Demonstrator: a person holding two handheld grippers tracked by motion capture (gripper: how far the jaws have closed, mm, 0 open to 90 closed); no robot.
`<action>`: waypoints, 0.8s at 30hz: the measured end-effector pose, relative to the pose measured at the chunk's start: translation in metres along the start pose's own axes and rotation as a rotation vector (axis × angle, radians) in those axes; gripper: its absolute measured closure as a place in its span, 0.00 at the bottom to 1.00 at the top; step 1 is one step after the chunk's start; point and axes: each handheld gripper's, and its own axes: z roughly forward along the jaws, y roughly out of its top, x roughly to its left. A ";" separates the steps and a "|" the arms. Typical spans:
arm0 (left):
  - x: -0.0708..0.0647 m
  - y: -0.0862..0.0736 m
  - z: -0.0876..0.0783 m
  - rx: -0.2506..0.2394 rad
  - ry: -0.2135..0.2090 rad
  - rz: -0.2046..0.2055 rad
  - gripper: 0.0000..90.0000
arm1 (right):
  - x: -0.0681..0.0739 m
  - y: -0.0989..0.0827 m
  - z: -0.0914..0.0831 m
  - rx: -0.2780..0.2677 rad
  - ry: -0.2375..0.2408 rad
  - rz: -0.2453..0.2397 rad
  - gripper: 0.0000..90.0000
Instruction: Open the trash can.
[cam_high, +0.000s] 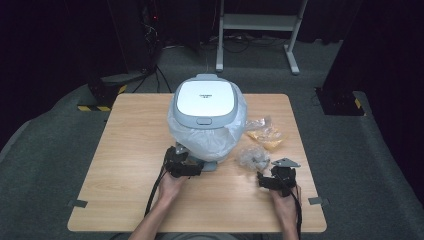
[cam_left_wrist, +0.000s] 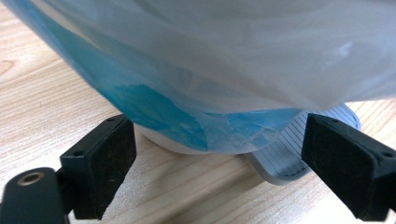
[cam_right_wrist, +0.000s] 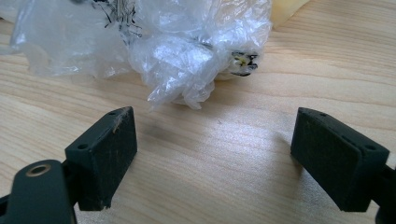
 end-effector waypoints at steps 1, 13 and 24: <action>0.000 0.000 0.001 0.002 0.006 0.003 0.11 | 0.000 0.000 0.000 0.000 0.000 0.001 0.16; 0.001 -0.001 0.007 0.003 0.011 0.009 0.04 | 0.000 0.000 0.000 0.000 0.000 0.000 0.16; 0.000 -0.002 0.009 0.000 0.018 0.042 0.03 | 0.000 0.000 0.000 0.001 0.000 0.001 0.16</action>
